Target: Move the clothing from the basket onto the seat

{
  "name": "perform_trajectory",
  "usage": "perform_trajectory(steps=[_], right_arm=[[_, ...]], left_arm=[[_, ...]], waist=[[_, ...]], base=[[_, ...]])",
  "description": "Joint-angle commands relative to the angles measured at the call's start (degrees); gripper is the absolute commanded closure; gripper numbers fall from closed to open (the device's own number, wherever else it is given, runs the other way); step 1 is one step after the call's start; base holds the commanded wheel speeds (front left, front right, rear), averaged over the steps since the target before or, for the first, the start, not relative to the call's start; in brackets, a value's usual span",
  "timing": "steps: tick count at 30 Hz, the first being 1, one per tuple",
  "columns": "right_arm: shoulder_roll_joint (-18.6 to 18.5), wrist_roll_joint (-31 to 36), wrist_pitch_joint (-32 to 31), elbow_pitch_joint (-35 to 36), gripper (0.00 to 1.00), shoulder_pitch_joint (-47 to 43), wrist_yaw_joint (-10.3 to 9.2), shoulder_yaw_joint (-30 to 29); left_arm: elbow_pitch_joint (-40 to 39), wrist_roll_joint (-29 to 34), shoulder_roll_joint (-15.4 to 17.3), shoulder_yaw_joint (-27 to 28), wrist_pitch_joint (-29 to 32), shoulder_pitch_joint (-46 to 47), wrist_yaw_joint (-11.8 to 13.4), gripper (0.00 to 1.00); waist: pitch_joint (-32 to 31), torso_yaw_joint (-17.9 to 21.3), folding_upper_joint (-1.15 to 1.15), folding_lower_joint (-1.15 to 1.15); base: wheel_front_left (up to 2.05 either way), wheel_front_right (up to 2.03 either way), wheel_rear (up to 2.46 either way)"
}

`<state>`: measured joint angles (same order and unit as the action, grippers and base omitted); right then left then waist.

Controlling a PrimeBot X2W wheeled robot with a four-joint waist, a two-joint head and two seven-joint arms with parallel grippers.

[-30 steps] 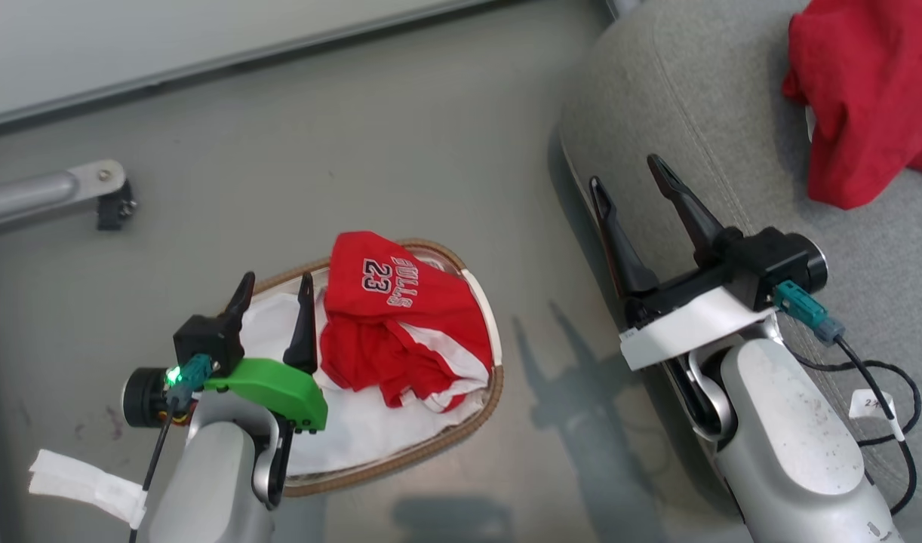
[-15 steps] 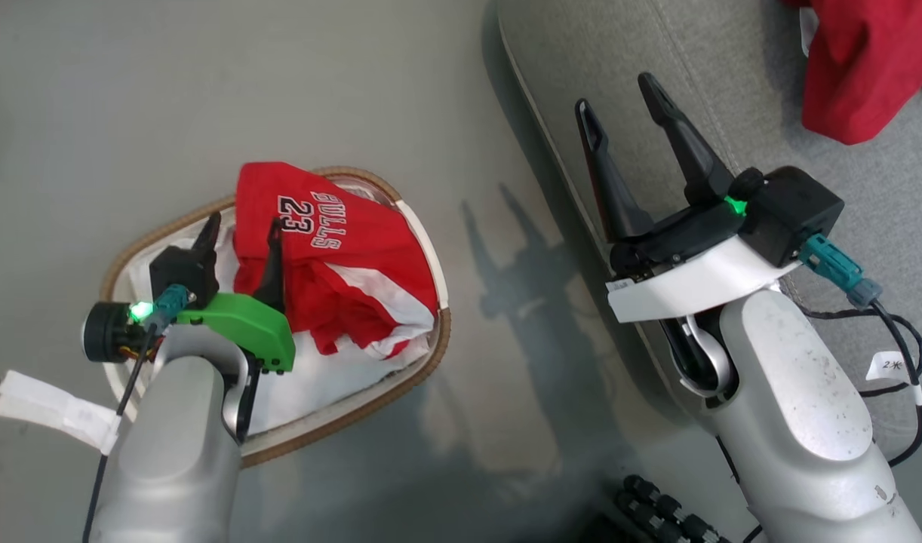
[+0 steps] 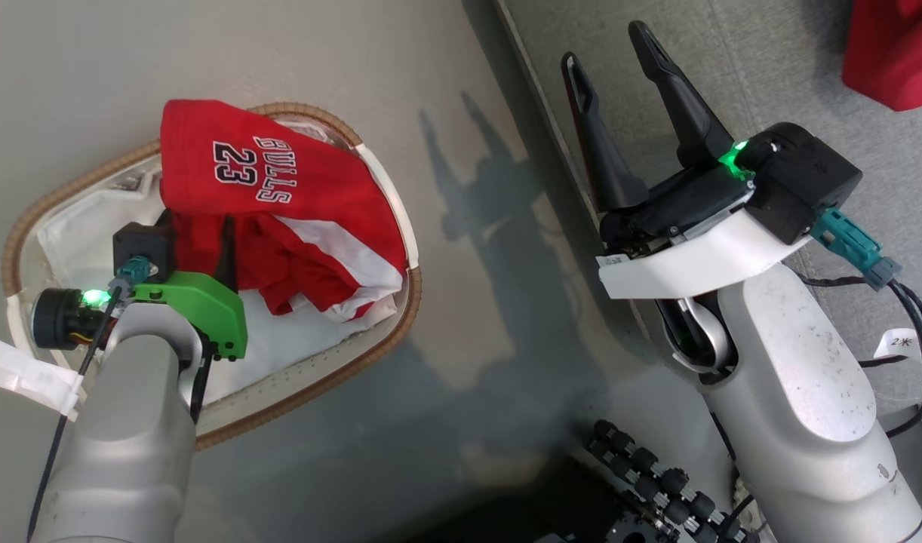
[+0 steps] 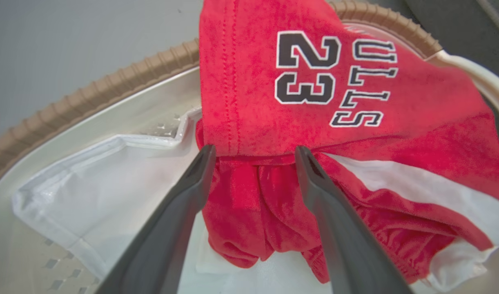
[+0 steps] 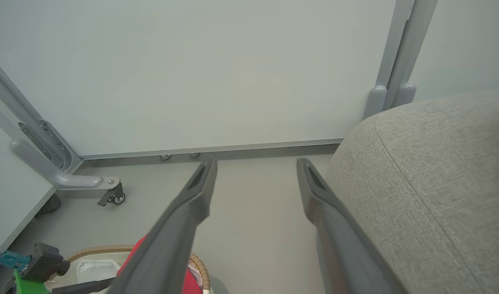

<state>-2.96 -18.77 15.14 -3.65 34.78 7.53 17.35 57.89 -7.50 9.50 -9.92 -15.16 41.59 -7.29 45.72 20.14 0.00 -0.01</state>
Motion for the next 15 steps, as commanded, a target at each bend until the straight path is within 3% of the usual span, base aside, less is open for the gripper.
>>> perform_trajectory(steps=[1, 15], right_arm=[[0.0, -0.56, 0.01, 0.47, 0.0, 0.87, -0.08, 0.23], [-0.06, -1.18, 0.01, 2.99, 0.0, 3.58, -0.08, 1.44]], left_arm=[[1.15, -0.43, 0.85, 0.43, 0.01, 1.58, 0.28, 0.0], [9.31, 1.66, 3.06, -2.13, 0.02, 8.9, 0.32, 0.0]], waist=[[2.85, 0.51, 0.0, 0.01], [9.2, 0.4, 0.0, 0.01]], base=[[0.0, 0.0, 0.0], [0.0, 0.0, 0.0]])
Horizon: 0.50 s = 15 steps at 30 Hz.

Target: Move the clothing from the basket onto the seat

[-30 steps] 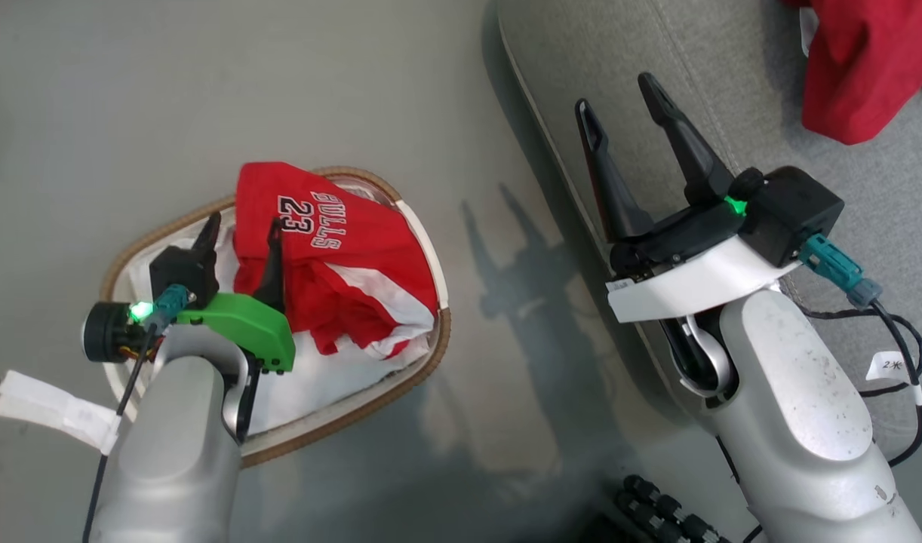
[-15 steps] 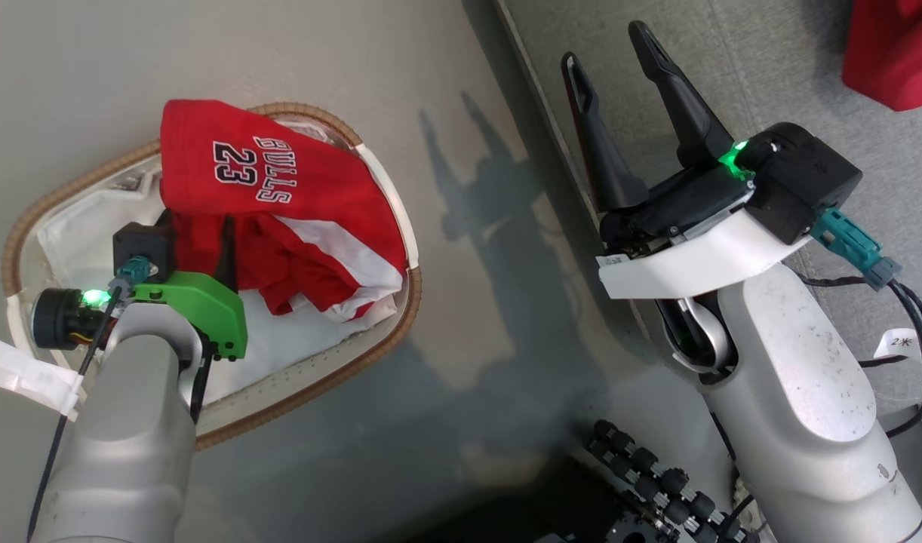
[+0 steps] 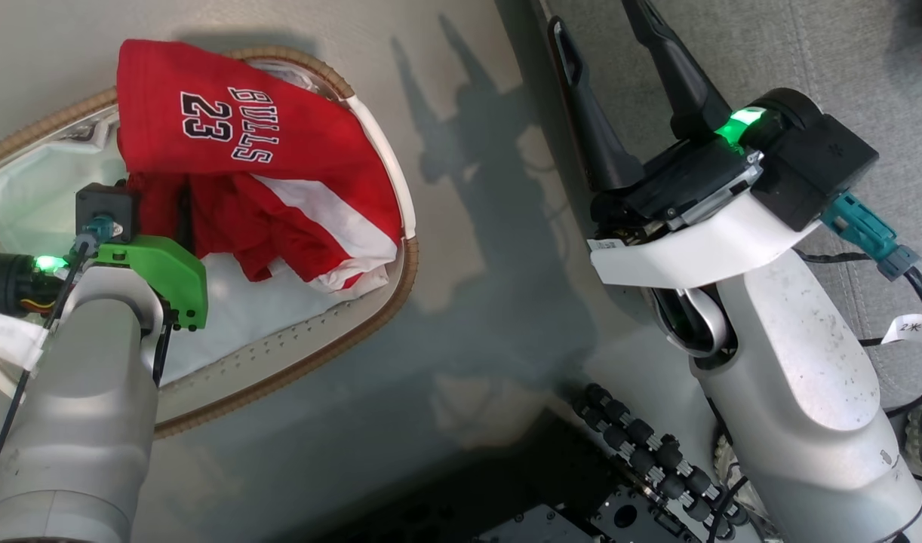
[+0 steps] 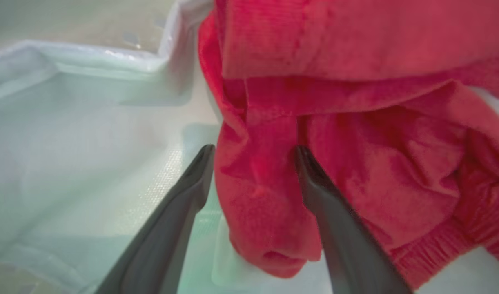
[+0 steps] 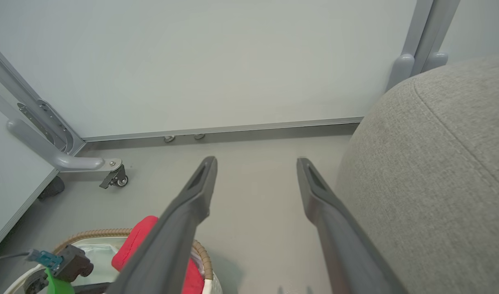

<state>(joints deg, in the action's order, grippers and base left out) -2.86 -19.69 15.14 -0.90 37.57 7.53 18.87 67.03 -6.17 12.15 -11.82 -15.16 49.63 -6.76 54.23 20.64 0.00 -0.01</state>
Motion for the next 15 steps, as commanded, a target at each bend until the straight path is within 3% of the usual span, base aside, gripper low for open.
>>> perform_trajectory(steps=[1, 8, 9, 10, 11, 15], right_arm=[[-0.14, -0.27, 0.01, 0.3, 0.0, 0.78, -0.08, -0.01], [-0.15, -0.52, 0.01, 0.35, 0.0, 0.98, -0.08, 0.05], [-0.15, -0.61, 0.01, 0.21, 0.0, 1.11, -0.08, 0.08], [-0.15, -0.7, 0.01, 0.07, 0.0, 1.22, -0.08, 0.1], [-0.15, -0.78, 0.01, -0.08, 0.0, 1.34, -0.08, 0.15], [-0.15, -0.72, 0.01, -0.64, 0.0, 1.67, -0.08, 0.33]], left_arm=[[0.84, 0.68, 0.28, -0.84, 0.02, 1.29, -0.26, 0.0], [3.04, -0.3, -0.7, -2.26, 0.01, 3.17, -0.67, 0.0], [3.19, -0.39, -0.77, -2.41, 0.01, 3.21, -0.7, 0.42], [3.32, -0.66, -0.83, -2.47, 0.01, 3.19, -0.67, 0.63], [3.38, -0.86, -0.94, -2.59, 0.01, 3.05, -0.68, 1.0], [2.27, -1.64, -1.06, -2.92, 0.01, 2.14, -0.74, 1.0]], waist=[[0.82, -0.18, 0.0, 0.01], [1.36, -0.59, 0.0, 0.01], [1.34, -0.57, 0.0, 0.01], [1.28, -0.53, 0.0, 0.01], [1.13, -0.44, 0.0, 0.01], [0.24, -0.17, 0.0, 0.01]], base=[[0.0, 0.0, 0.0], [0.0, 0.0, 0.0], [0.0, 0.0, 0.0], [0.0, 0.0, 0.0], [0.0, 0.0, 0.0], [0.0, 0.0, 0.0]])
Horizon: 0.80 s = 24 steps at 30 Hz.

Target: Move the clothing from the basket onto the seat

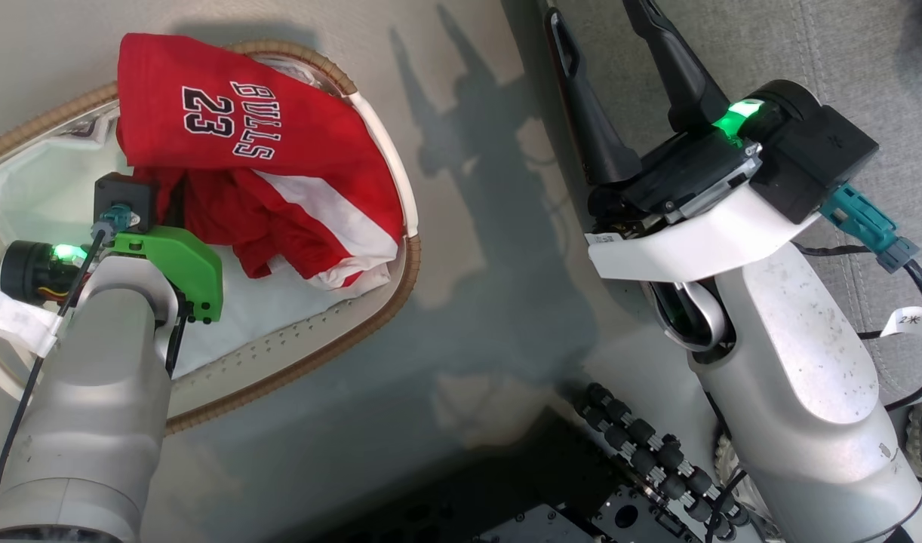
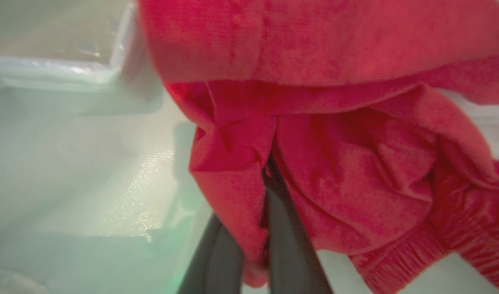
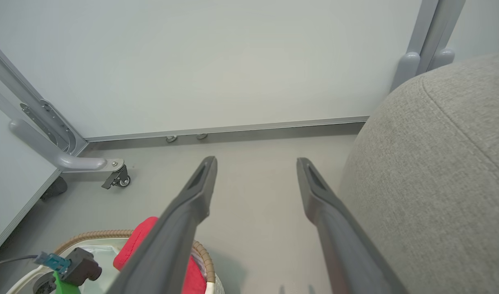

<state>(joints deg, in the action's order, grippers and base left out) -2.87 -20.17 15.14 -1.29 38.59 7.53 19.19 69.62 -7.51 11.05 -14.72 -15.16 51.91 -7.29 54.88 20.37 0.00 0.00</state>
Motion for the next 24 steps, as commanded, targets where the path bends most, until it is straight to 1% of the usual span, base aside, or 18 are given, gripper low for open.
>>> perform_trajectory(steps=[1, 7, 12, 19, 24], right_arm=[[-0.14, -0.25, 0.01, -0.4, 0.0, 0.64, -0.08, 0.0], [-0.14, 0.47, 0.01, -2.07, 0.0, -0.33, -0.08, 0.12], [-0.14, 0.87, 0.01, -3.89, 0.0, -1.35, -0.08, 0.27], [-0.16, 2.32, 0.01, -6.84, 0.0, -3.86, -0.08, 0.44], [-0.17, 3.75, 0.01, -9.13, 0.0, -6.33, -0.08, -0.09]], left_arm=[[-0.7, -0.64, 0.08, -0.01, 0.01, -0.49, -0.22, 1.0], [-2.34, -2.14, -1.08, -0.69, 0.01, -3.04, -0.27, 1.0], [-5.22, -3.58, -1.67, -2.03, 0.01, -5.89, -0.27, 1.0], [-9.18, -6.52, -2.33, -4.04, 0.01, -10.09, -0.27, 1.0], [-12.93, -8.12, -3.12, -5.82, 0.01, -13.54, -0.28, 1.0]], waist=[[-0.79, 0.13, 0.0, 0.0], [-4.71, -0.44, 0.0, 0.0], [-8.92, -1.26, 0.0, 0.0], [-16.12, -2.95, 0.0, 0.0], [-21.81, -4.89, 0.0, 0.0]], base=[[0.0, 0.0, 0.0], [0.0, 0.0, 0.0], [0.0, 0.0, 0.0], [0.0, 0.0, 0.0], [0.0, 0.0, 0.0]])
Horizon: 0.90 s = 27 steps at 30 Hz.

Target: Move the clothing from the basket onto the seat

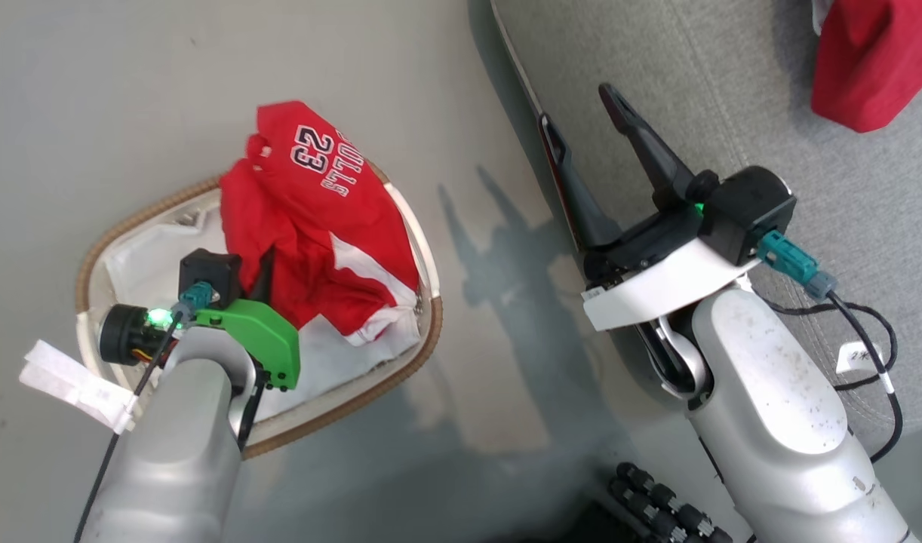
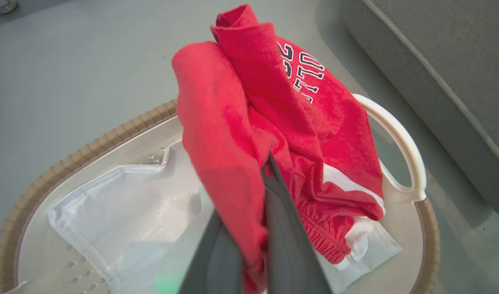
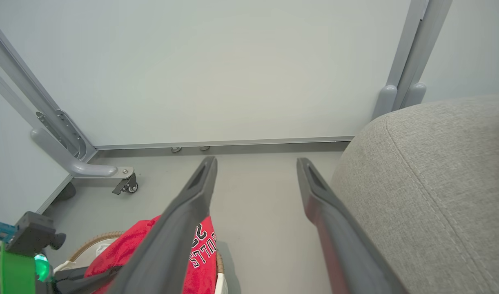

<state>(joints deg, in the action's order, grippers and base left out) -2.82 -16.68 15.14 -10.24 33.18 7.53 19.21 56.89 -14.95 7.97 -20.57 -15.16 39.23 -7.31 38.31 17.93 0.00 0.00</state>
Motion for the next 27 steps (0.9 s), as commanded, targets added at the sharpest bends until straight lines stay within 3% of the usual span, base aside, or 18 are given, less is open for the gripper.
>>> perform_trajectory(steps=[1, 9, 27], right_arm=[[-0.23, 0.47, 0.01, -0.6, 0.0, -1.44, -0.08, -0.18], [-0.26, 1.91, 0.01, -3.81, 0.0, -6.25, -0.08, -0.92], [-0.25, 3.48, 0.01, -7.61, 0.0, -16.5, -0.08, -1.79]], left_arm=[[-0.88, -0.99, -0.25, -0.18, 0.01, -1.64, -0.25, 1.0], [-7.81, -0.83, -1.32, -1.2, -0.01, -7.9, -0.26, 1.0], [-26.99, 0.29, -4.08, 4.11, -0.01, -17.83, -0.25, 1.0]], waist=[[-6.28, -2.83, 0.0, 0.0], [-15.51, -6.25, 0.0, 0.0], [-30.99, -12.08, 0.0, 0.0]], base=[[0.0, 0.0, 0.0], [0.0, 0.0, 0.0], [0.0, 0.0, 0.0]])
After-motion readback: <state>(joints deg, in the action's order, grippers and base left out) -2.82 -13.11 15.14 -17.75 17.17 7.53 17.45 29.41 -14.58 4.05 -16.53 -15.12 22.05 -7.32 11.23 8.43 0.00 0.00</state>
